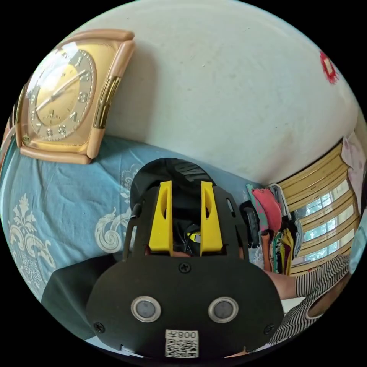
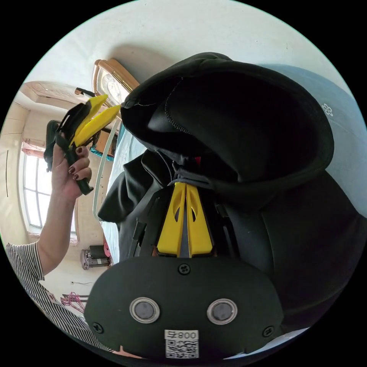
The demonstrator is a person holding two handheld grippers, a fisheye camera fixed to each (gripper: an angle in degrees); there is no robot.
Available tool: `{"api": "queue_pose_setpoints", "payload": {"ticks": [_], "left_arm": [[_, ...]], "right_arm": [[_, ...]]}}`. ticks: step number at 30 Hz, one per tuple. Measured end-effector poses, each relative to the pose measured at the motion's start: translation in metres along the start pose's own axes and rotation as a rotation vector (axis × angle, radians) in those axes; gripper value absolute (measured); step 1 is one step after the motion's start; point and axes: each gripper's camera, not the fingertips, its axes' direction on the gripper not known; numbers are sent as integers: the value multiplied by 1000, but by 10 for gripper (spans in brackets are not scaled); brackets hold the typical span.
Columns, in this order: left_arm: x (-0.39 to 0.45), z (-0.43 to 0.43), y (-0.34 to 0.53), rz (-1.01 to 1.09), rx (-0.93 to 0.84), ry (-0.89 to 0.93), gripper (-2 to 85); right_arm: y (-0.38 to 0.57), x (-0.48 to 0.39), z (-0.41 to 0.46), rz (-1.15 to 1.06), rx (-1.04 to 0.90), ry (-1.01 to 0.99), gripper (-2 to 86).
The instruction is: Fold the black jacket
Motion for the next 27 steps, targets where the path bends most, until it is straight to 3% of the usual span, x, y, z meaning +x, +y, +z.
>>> {"api": "queue_pose_setpoints", "payload": {"ticks": [5,10,17,20,24,27], "left_arm": [[-26,15,0,-135,-34,-30,13],[-38,22,10,-120,-117,-130,4],[-43,13,14,-63,-147,-125,5],[-32,3,14,13,-145,-114,11],[-18,-19,9,109,-47,-26,39],[-27,-27,-10,73,23,-83,77]], "right_arm": [[11,-2,11,-5,2,-12,-1],[37,-12,-9,-58,66,-100,-1],[26,-31,-45,-151,270,-71,0],[10,-20,-30,-123,269,-27,0],[10,14,29,-53,128,38,0],[32,37,61,-22,91,42,1]]}}
